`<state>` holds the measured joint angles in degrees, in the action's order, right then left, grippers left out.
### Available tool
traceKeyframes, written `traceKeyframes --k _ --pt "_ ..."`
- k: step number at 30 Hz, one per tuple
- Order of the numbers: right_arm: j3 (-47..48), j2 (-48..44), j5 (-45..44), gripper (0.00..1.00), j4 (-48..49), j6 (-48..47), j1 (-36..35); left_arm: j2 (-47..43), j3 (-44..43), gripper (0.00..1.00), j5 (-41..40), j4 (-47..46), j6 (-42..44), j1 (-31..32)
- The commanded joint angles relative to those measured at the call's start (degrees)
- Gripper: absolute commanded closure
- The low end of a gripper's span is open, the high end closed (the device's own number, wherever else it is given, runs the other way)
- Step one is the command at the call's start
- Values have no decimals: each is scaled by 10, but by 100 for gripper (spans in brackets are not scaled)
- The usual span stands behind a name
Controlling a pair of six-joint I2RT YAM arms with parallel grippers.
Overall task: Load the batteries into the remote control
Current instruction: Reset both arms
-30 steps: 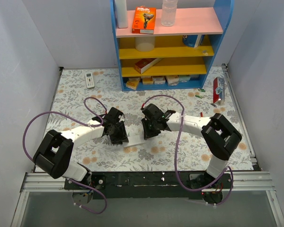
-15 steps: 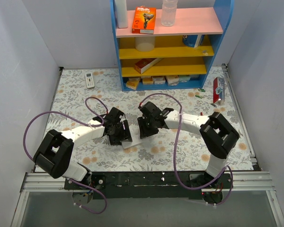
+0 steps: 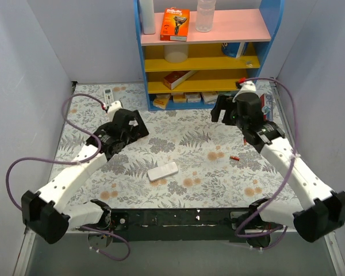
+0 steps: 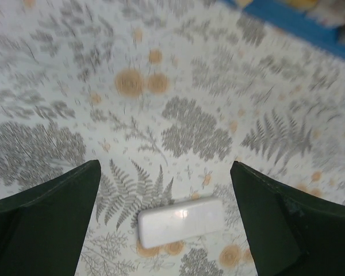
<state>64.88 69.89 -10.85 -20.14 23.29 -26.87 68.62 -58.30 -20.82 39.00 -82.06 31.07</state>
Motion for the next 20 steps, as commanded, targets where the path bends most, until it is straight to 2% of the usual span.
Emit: traceKeyframes --k 1,5,8,10,15,20 --pt "-2 -120 -193 5 22 -72 0 -95 -69 2 -192 20 62 -3" --pt "-48 -220 -246 5 112 -133 0 -202 -75 2 -243 -59 117 -3" --pt "-62 -261 -258 5 140 -163 0 -299 -37 2 -224 -186 197 -3" --pt "-61 -273 -261 5 141 -173 0 -328 -20 2 -215 -243 225 -3" --pt "-69 -288 -253 5 144 -174 0 -342 -37 2 -229 -252 265 -3" --pt "-76 -295 -254 4 140 -172 0 -352 -16 2 -223 -274 274 -2"
